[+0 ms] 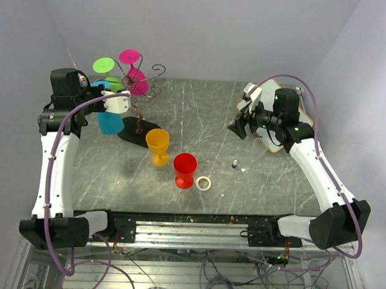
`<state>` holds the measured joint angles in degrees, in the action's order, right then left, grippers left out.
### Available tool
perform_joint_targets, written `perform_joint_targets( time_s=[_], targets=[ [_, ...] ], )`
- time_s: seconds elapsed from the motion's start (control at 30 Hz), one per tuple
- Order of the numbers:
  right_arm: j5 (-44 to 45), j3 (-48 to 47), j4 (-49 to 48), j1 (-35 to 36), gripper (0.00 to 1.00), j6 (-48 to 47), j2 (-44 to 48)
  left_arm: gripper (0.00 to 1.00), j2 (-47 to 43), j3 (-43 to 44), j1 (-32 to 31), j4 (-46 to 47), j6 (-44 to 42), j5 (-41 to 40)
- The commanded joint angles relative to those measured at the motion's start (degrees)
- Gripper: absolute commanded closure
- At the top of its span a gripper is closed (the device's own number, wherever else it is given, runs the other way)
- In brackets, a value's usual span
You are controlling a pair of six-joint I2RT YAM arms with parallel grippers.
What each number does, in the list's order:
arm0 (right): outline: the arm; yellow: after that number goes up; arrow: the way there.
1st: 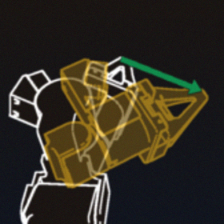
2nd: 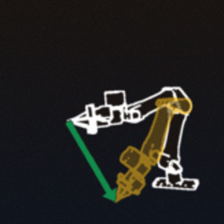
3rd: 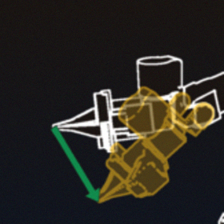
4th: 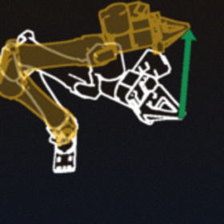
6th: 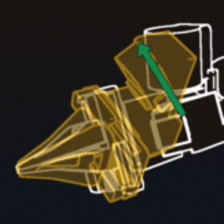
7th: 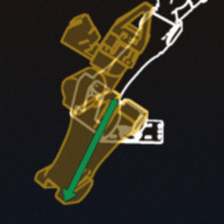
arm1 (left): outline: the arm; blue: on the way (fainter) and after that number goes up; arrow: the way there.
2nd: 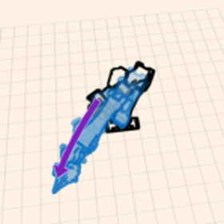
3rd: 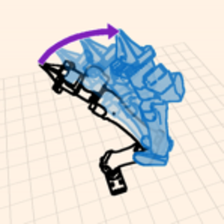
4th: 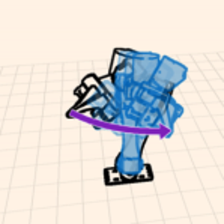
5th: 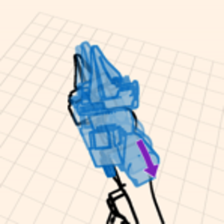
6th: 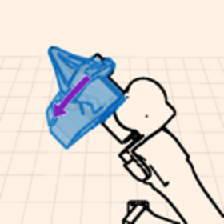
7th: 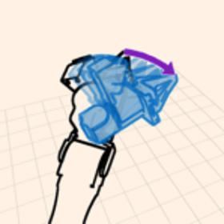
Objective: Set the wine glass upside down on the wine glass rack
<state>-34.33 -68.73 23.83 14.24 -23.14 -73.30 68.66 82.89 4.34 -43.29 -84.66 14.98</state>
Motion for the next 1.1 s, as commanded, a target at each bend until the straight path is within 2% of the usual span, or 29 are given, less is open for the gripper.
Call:
perform_joint_targets(
  time_s=[0.0,0.07,0.4,0.93,1.07],
  targets=[
    [-0.76,0.70,-1.04,-0.43,0.19,-0.25,0.70,0.91,0.02,1.38,-0.45,-2.18,0.12,4.43],
    [-0.86,0.67,-0.99,-0.46,0.19,-0.25,0.63,0.90,0.07,1.07,-0.52,-2.24,-0.05,4.56],
    [-0.66,0.74,-0.96,-0.56,0.18,-0.42,0.59,0.72,-0.20,2.28,-0.60,-4.69,-0.46,4.01],
    [-0.86,0.88,-0.99,-1.06,0.18,-0.33,0.52,0.61,-2.07,5.69,-0.68,-13.29,-2.61,4.45],
    [-1.45,0.89,-0.85,-1.30,0.18,-0.48,0.35,0.53,-2.88,5.70,-0.68,-16.22,-4.41,3.97]
  ],
)
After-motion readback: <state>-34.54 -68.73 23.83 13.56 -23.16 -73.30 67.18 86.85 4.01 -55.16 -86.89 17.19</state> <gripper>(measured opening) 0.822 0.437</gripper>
